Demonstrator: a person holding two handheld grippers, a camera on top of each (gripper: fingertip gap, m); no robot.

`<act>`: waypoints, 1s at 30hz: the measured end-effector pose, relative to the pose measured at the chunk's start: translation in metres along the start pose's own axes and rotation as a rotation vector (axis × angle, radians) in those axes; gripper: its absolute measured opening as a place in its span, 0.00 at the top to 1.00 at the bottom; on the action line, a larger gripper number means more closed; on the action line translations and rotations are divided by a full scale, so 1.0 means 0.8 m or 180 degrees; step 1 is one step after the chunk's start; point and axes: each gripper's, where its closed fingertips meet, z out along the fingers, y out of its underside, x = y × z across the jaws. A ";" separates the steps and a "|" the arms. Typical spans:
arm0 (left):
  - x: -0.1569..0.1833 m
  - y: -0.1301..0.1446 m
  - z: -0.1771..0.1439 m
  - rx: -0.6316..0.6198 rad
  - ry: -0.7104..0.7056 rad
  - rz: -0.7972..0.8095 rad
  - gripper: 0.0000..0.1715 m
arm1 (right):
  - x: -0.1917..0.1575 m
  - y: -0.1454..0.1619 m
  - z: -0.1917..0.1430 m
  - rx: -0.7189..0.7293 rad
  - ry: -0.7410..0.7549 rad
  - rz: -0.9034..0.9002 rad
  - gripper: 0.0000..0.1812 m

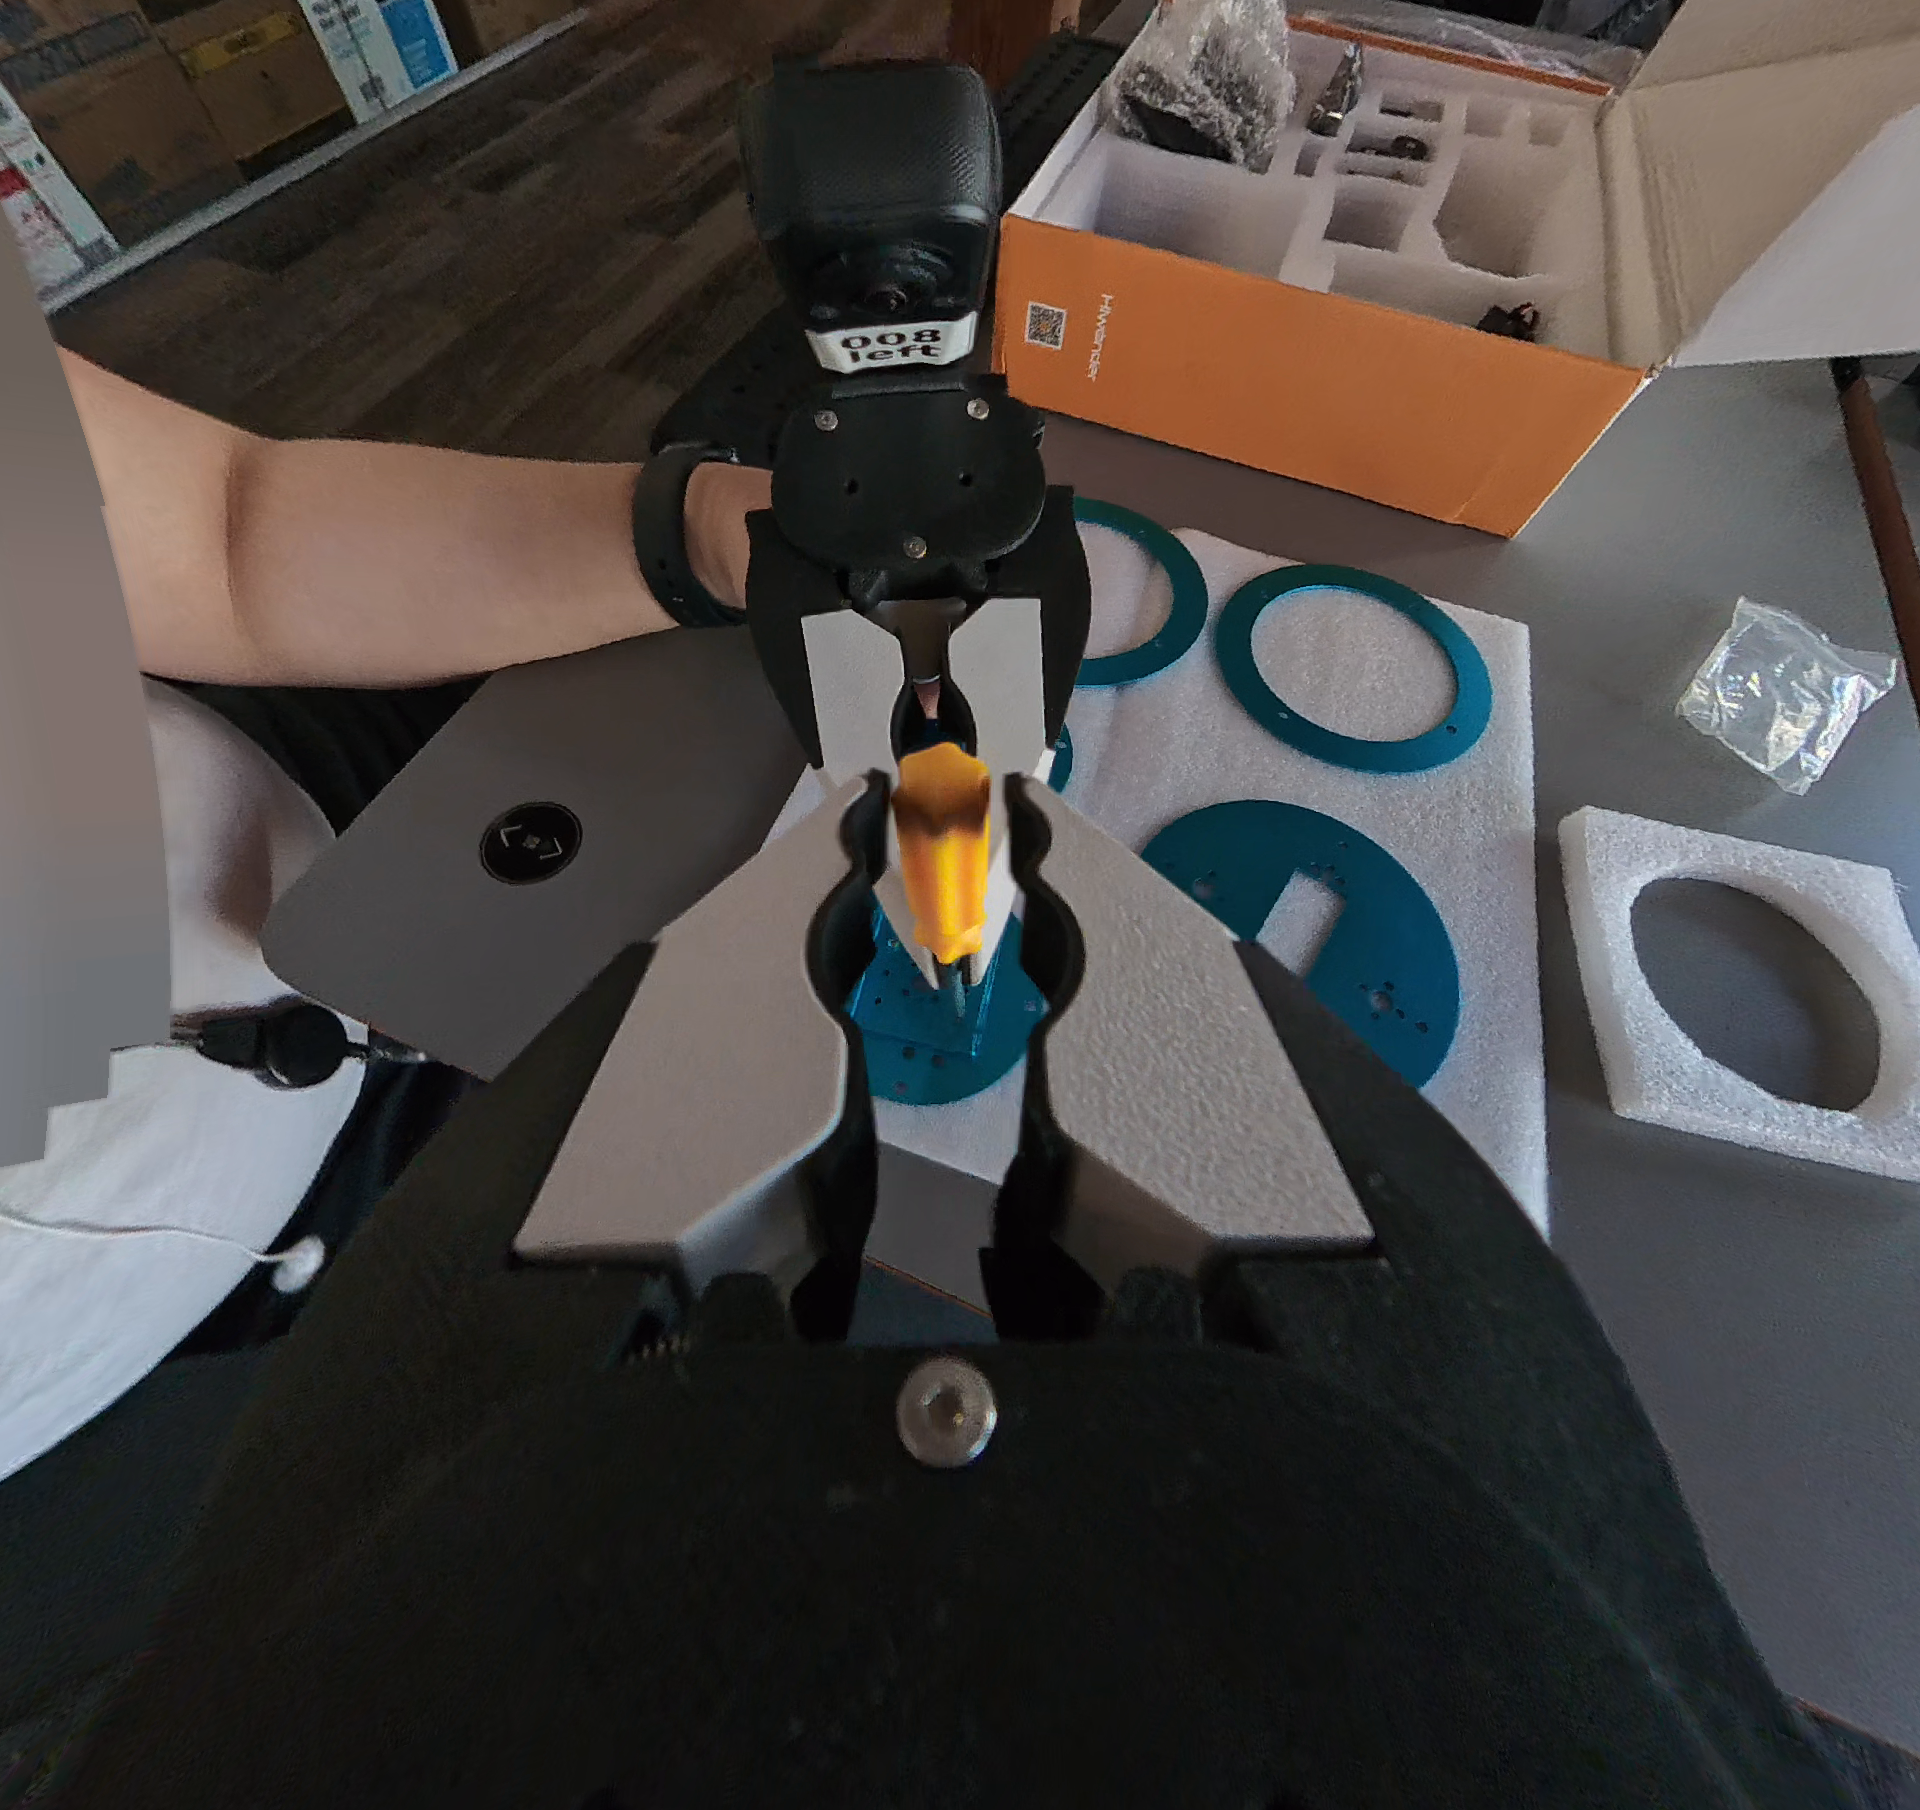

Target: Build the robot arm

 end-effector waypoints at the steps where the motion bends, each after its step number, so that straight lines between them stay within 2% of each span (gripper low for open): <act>1: 0.000 0.000 0.000 0.0006 0.0013 -0.0006 0.98 | 0.003 -0.003 -0.002 -0.0062 0.0032 -0.0088 0.81; 3: -0.001 0.001 -0.001 0.0025 0.0028 -0.0045 0.99 | 0.010 -0.011 -0.012 -0.0291 0.0126 -0.0421 0.71; 7: -0.001 0.001 -0.001 0.0037 0.0048 -0.0052 0.98 | 0.005 -0.039 -0.032 -0.0756 0.0049 -0.1559 0.71; 9: -0.001 0.001 -0.001 0.0033 0.0049 -0.0052 0.98 | -0.007 -0.036 -0.029 -0.1188 -0.0260 -0.2030 0.66; 11: -0.001 0.001 -0.001 0.0033 0.0044 -0.0050 0.99 | -0.009 -0.020 -0.030 -0.1784 -0.0501 -0.2464 0.71; 13: 0.000 0.001 0.000 0.0025 0.0044 -0.0034 0.98 | -0.005 -0.002 -0.028 -0.2331 -0.0645 -0.2636 0.77; 14: 0.000 0.001 0.000 0.0018 0.0043 -0.0022 0.98 | -0.002 0.003 -0.026 -0.2518 -0.0680 -0.2719 0.84; 15: 0.001 0.001 0.000 0.0009 0.0051 -0.0013 0.98 | -0.002 0.005 -0.023 -0.2603 -0.0728 -0.2770 0.86; 19: 0.001 0.001 0.001 0.0016 0.0060 -0.0016 0.98 | -0.003 0.008 -0.009 -0.2745 -0.0774 -0.2902 0.84; 22: 0.000 0.002 0.001 0.0017 0.0062 -0.0031 0.98 | 0.002 0.012 -0.006 -0.2890 -0.0711 -0.2875 0.89; 25: 0.003 0.001 0.003 0.0017 0.0096 -0.0047 0.98 | -0.003 0.016 -0.013 -0.3087 -0.0770 -0.2439 0.91; 30: 0.000 0.002 0.004 0.0009 0.0041 -0.0023 0.98 | 0.003 0.019 -0.016 -0.3398 -0.0364 -0.1410 0.91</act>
